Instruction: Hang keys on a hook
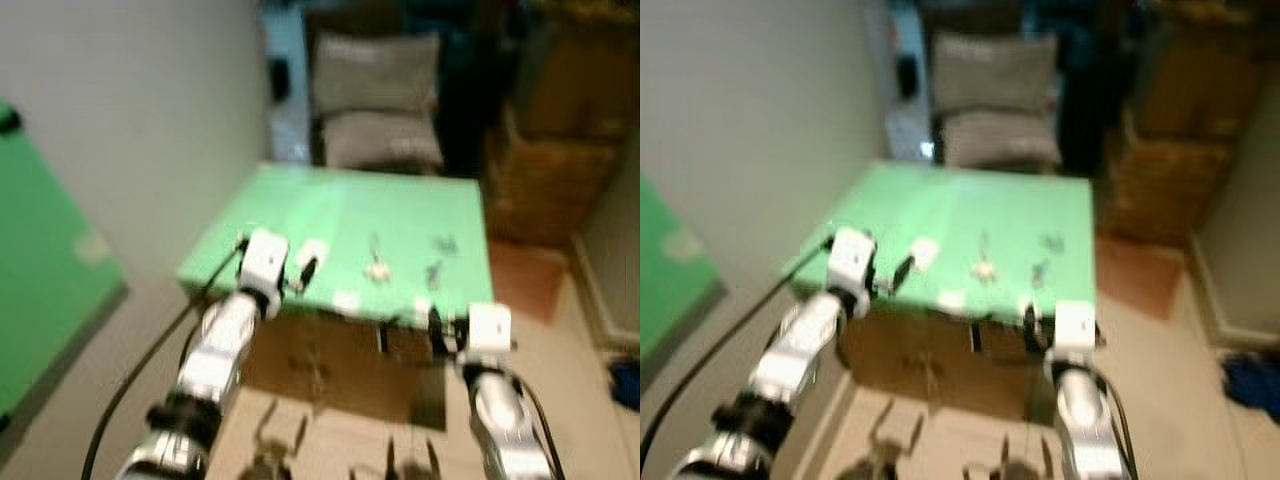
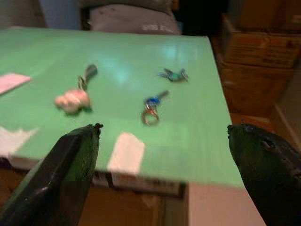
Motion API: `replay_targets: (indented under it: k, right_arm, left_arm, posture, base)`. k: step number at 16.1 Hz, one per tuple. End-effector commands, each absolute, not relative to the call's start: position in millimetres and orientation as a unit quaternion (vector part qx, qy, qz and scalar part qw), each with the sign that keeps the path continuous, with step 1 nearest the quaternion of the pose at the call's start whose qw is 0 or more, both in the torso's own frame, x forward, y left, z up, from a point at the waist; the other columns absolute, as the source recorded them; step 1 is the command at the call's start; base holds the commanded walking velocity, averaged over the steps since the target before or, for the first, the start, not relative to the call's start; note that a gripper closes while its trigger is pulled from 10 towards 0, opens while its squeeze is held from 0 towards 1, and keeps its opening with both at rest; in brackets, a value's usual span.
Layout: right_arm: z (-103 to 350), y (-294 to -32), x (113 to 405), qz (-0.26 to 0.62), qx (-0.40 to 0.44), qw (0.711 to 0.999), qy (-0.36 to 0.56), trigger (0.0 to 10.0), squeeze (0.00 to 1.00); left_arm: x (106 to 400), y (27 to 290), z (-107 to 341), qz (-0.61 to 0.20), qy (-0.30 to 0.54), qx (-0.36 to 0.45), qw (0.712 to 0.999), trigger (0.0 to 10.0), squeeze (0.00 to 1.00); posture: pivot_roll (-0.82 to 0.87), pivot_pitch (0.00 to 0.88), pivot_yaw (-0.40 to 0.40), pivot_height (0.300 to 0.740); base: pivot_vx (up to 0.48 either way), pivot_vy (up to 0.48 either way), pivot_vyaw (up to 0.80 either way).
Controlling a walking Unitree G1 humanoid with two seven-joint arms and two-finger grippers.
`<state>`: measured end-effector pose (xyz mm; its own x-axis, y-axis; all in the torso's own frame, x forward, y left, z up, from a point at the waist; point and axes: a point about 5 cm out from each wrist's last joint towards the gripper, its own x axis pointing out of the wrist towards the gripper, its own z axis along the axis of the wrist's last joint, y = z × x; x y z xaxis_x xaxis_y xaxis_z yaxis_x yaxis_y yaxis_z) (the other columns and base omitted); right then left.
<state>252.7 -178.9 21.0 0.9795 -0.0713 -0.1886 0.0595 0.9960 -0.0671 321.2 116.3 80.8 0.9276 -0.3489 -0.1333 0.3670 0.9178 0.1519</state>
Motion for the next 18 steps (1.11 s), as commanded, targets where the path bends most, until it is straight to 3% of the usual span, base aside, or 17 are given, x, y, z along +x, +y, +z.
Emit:
replay_targets:
  k: [1,5,7,9,10,12,18]
  right_arm:
    - [28,-174,257,-0.025,-0.031,0.996,0.080,10.0,0.00]
    - [36,-171,258,-0.022,-0.037,0.997,0.057,10.0,0.00]
    - [70,-188,245,-0.050,-0.041,0.998,-0.013,10.0,0.00]
    - [76,-195,236,-0.051,-0.045,0.997,-0.020,10.0,0.00]
    - [73,-195,234,-0.050,-0.051,0.997,-0.020,10.0,0.00]
    - [71,-190,238,-0.048,-0.049,0.998,-0.015,10.0,0.00]
    - [68,-178,244,-0.023,-0.049,0.999,0.003,10.0,0.00]
  left_arm:
    - [322,120,82,-0.175,0.050,0.092,0.979,10.0,0.00]
    - [320,123,87,-0.167,0.028,0.070,0.983,10.0,0.00]
    - [300,136,110,-0.149,-0.027,0.016,0.988,10.0,0.00]
    - [289,136,106,-0.155,-0.010,-0.004,0.988,10.0,0.00]
    - [287,130,95,-0.156,0.024,-0.060,0.986,10.0,0.00]
    - [290,121,95,-0.174,0.022,-0.042,0.984,10.0,0.00]
    - [300,127,96,-0.154,0.044,-0.034,0.986,10.0,0.00]
  posture:
    - [-0.10,0.000,0.096,0.682]
    - [-0.10,0.000,0.093,0.682]
    - [-0.10,0.000,0.091,0.682]
    - [-0.10,0.000,0.088,0.682]
    - [-0.10,0.000,0.086,0.682]
    - [-0.10,0.000,0.084,0.682]
    - [-0.10,0.000,0.088,0.682]
  base:
    - [0.000,0.000,0.00]
    - [0.000,0.000,0.00]
    - [0.000,0.000,0.00]
    - [0.000,0.000,0.00]
    - [0.000,0.000,0.00]
    - [0.412,0.000,0.00]
    - [0.480,0.000,0.00]
